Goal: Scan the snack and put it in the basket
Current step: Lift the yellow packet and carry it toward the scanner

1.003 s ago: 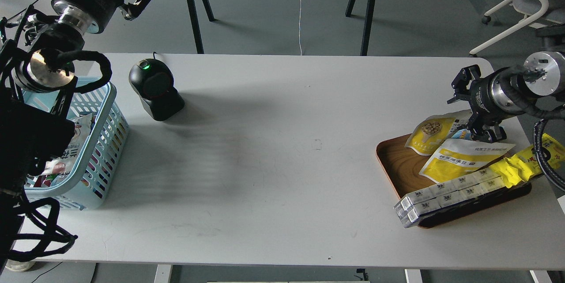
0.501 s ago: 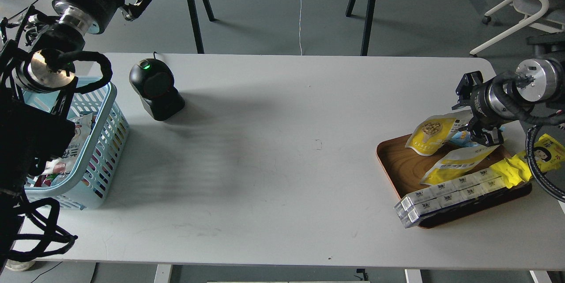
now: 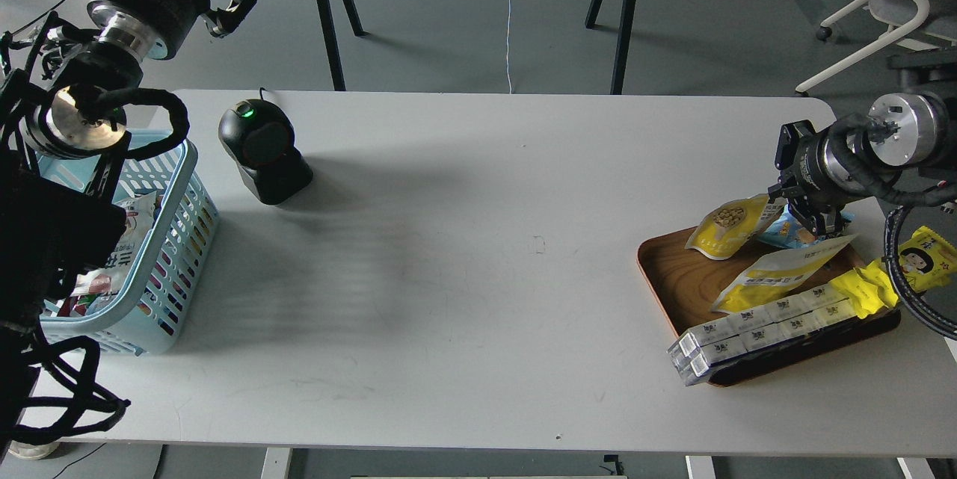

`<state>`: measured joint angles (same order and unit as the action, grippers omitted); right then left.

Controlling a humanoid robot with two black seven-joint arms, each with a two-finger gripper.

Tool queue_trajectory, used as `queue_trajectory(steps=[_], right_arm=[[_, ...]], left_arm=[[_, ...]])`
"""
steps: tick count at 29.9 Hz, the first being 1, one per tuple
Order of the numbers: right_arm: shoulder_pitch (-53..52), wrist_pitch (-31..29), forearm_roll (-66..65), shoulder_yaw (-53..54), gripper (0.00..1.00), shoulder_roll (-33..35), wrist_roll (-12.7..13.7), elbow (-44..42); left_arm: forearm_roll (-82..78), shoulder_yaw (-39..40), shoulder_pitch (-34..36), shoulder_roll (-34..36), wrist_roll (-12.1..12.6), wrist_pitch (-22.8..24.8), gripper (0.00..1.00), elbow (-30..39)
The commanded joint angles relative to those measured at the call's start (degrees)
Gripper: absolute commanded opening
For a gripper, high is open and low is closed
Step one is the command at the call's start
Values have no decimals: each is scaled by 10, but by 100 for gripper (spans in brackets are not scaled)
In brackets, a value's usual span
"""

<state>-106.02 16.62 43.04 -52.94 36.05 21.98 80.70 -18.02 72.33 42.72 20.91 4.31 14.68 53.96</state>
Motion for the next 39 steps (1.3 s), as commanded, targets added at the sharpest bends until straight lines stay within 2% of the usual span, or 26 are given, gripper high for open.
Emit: queue_trajectory(steps=[1,9,15,20,29,39], right_arm=[[-22,3,1,10,0,6,0,18],[-148,40,9,23,0,1,0,88],[-174,78,85,50,0,-86,0,82],[-137,114,87,116,0,-137,-4,50],[-35,114,86,232,0,-239,-19,-35],[87,114,36,318,0,-344,-19,-162]], left_arm=[[0,1,0,0,0,0,100,0],[1,1,0,0,0,-1,100,0],[1,1,0,0,0,-1,100,0],[0,1,-3,3,0,-1,100,0],[1,2,-13,4,0,0,100,2],[1,3,-25,10,1,0,100,2]])
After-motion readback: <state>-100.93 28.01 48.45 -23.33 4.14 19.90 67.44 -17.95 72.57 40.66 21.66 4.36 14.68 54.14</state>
